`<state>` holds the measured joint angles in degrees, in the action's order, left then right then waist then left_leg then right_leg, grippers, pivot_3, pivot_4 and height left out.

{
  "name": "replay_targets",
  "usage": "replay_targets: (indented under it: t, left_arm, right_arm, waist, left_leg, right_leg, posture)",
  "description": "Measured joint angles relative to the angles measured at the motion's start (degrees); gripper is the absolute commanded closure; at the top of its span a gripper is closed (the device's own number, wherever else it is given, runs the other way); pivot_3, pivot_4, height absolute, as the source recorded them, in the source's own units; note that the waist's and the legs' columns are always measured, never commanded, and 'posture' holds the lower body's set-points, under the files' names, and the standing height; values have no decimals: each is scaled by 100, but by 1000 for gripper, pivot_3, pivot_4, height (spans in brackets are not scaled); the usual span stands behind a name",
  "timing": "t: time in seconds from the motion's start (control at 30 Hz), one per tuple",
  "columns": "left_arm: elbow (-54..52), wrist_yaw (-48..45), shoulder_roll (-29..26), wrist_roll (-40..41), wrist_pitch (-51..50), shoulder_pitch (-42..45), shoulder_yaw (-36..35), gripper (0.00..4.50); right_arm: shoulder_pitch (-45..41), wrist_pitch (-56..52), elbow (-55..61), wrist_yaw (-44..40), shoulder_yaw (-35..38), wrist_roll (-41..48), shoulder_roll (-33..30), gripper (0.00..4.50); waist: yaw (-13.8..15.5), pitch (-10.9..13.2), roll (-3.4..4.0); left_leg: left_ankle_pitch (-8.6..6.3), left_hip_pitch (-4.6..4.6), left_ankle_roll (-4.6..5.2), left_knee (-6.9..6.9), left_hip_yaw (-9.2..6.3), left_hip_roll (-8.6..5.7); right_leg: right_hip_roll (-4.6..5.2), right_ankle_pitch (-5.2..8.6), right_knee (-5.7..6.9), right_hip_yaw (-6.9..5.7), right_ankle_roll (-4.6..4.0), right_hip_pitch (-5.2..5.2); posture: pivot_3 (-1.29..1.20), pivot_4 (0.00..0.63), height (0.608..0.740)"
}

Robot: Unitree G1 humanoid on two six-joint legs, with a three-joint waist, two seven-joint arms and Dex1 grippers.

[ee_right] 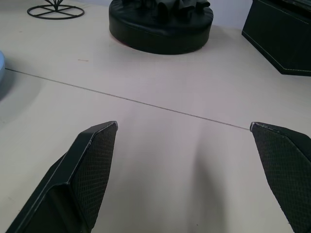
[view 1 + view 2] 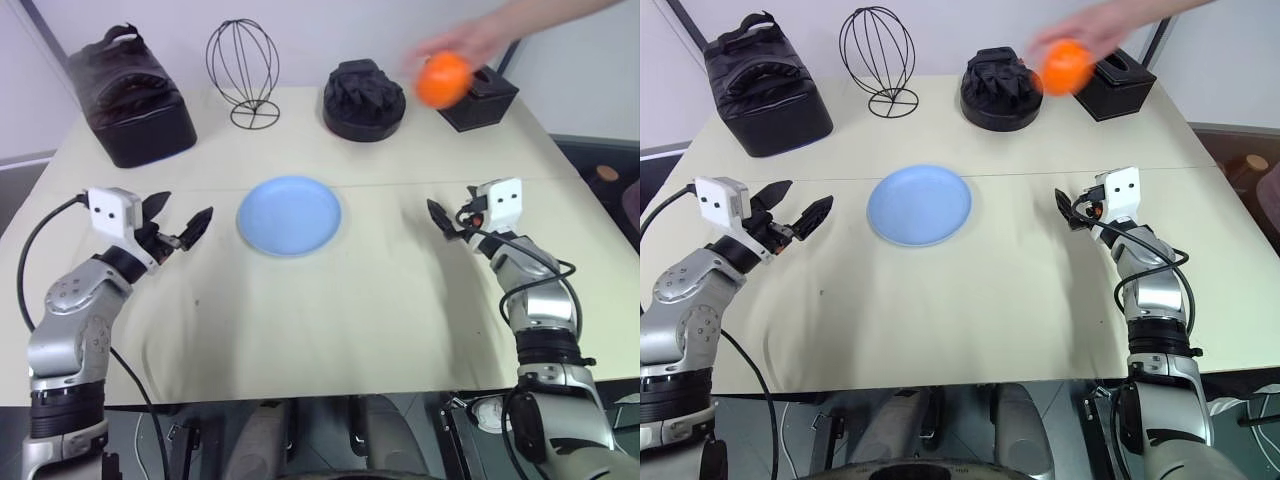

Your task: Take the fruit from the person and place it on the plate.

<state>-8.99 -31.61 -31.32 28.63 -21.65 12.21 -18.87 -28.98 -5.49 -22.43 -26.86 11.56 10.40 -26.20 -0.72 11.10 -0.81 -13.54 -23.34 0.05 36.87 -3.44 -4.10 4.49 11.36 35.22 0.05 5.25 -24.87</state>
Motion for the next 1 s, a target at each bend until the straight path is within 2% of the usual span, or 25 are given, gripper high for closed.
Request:
replay_targets:
  t: [0.43, 0.57, 0.67, 0.83, 1.0]
  left_arm:
    - [0, -12, -1, -60, 34, -7, -7, 0]
    - [4, -41, -14, -63, 77, -17, -18, 0]
    - [6, -54, -39, -64, 77, -35, -33, 0]
    - [-43, -131, -144, 23, 66, -121, -150, 0]
    - [-581, -327, -601, 463, -217, -12, -374, 0]
  right_arm:
    - [9, -100, 71, -170, -4, 76, -4, 44]
    - [470, -1479, 1732, -1663, -283, 1309, -543, 44]
    - [621, -2445, 2681, -2317, -453, 1929, -1072, 44]
    - [613, -2920, 3052, -2344, -572, 2048, -1154, 44]
    - [469, -2897, 3059, -2181, -607, 1990, -1086, 44]
  waist:
    - [0, 0, 0]
    - [7, 1, 1]
    - [15, -2, -3]
    - [16, -2, -4]
    - [23, -2, -4]
  left_leg:
    - [0, 0, 0, 0, 0, 0]
    - [-4, -1, 7, 0, -3, 2]
    - [-7, -1, 10, 11, -4, 2]
    - [-7, -2, 9, 14, -4, 4]
    - [-7, -6, 9, 14, -3, 3]
  right_leg:
    - [0, 0, 0, 0, 0, 0]
    - [2, 1, -1, -3, 1, 0]
    - [5, 9, -6, -5, -11, 9]
    - [6, 14, -11, -6, -18, 11]
    - [9, 14, -13, -6, -17, 8]
  posture:
    - [0, 150, 740]
    - [0, 150, 740]
    - [0, 150, 740]
    - [0, 150, 740]
    - [0, 150, 740]
